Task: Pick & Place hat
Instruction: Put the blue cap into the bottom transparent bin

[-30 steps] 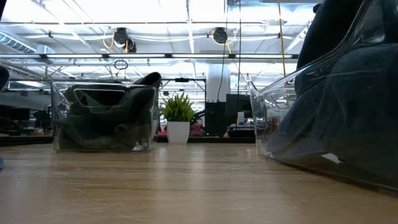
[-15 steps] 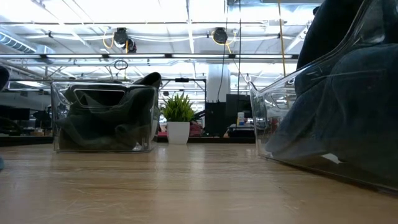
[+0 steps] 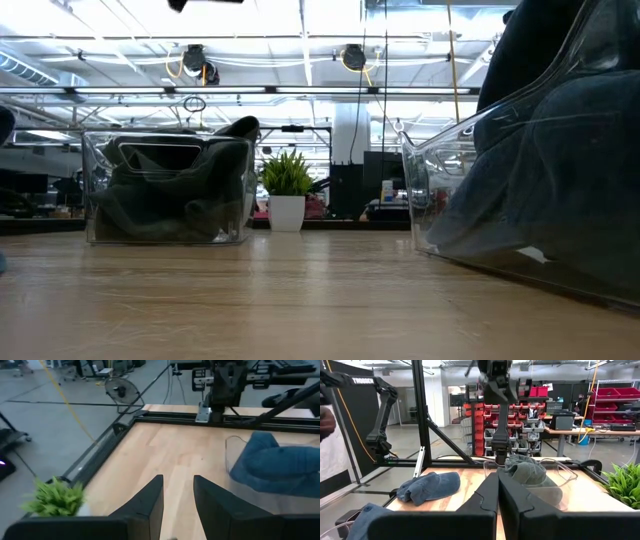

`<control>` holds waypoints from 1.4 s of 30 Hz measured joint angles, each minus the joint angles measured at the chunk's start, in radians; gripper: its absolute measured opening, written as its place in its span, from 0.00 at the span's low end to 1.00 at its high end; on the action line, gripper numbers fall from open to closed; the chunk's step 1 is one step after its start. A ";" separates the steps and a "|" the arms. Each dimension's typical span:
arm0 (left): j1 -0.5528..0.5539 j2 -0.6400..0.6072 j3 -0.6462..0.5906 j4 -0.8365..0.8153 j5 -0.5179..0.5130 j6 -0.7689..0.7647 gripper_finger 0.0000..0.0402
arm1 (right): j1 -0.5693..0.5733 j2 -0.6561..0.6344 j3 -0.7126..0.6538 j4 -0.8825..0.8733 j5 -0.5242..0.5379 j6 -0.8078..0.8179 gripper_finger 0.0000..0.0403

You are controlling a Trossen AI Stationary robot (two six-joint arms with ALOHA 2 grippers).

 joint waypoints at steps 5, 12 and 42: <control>0.000 -0.113 -0.193 0.167 0.042 -0.002 0.29 | 0.000 0.000 0.000 0.000 0.001 0.002 0.00; -0.001 -0.144 -0.365 0.434 0.277 -0.024 0.29 | 0.000 0.000 0.000 0.000 0.001 0.002 0.00; -0.380 0.378 0.019 -0.149 0.345 -0.739 0.37 | 0.000 0.004 -0.022 0.012 0.005 0.010 0.00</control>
